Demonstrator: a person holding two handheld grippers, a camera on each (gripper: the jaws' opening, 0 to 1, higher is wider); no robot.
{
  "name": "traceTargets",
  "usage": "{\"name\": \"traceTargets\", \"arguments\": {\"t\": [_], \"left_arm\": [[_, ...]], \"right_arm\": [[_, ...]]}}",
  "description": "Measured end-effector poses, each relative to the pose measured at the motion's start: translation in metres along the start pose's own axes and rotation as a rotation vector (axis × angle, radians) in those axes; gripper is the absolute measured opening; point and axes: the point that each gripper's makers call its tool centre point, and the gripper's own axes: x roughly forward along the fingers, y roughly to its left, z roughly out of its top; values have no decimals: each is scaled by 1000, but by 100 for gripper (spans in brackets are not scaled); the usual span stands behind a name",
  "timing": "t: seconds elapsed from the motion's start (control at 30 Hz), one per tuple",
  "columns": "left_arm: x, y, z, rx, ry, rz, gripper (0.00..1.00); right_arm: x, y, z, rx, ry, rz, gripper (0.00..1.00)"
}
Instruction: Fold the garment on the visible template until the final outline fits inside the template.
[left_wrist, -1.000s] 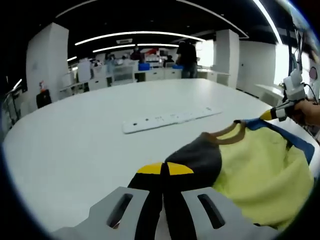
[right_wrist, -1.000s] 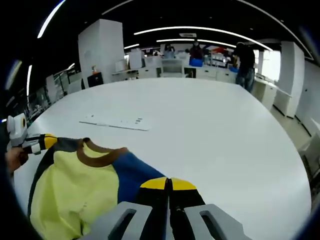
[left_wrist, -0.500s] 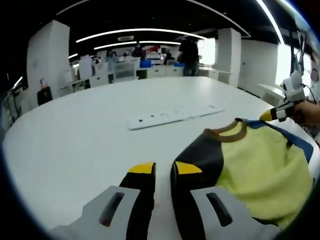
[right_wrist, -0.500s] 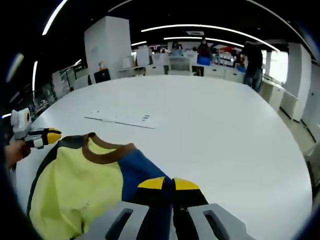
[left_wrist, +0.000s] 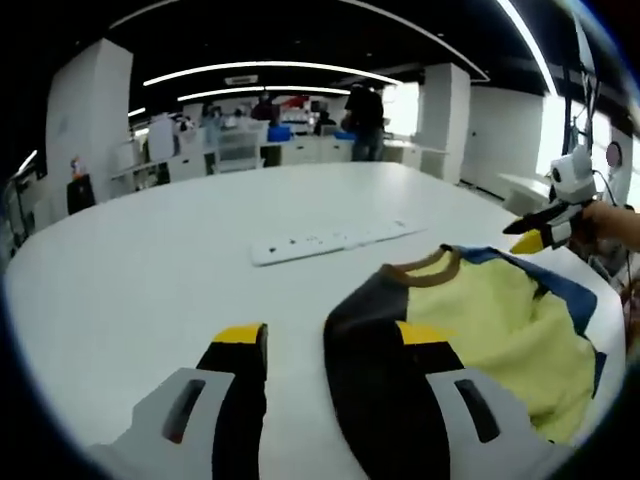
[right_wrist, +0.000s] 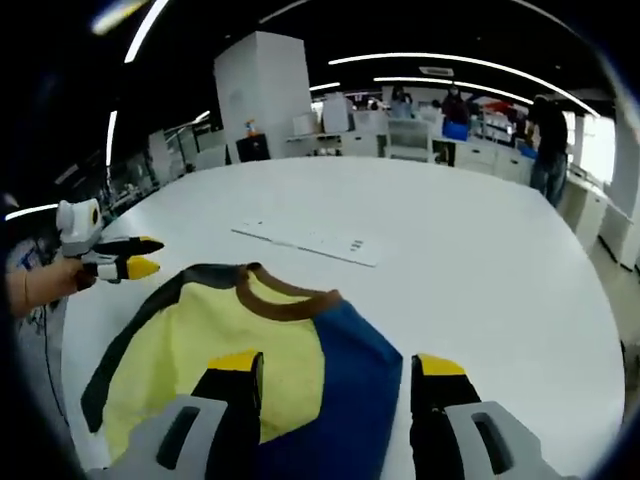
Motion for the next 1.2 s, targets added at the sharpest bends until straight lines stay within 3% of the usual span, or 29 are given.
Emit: {"name": "traceTargets", "arguments": {"t": [0.13,0.43,0.77,1.03,1.2], "left_arm": [[-17,-11,-5,22,2,-29,60],[-53,-29,-20,49,26,-88,68],[-95,-57,-30,19,1,-142,75],[-123,-82,-53,35,24,-168,74],[-139,-98,-71,51,45,-181,73]], "right_arm": [[-14,17,0,-25,-7,56,68],[-50,54,-22,-66,33,188,77],[-88,76,-49,-100,52,246,77],[-113,103,-77,-199,82,307,75],[-127,120,-98,-213,104,349,75]]}}
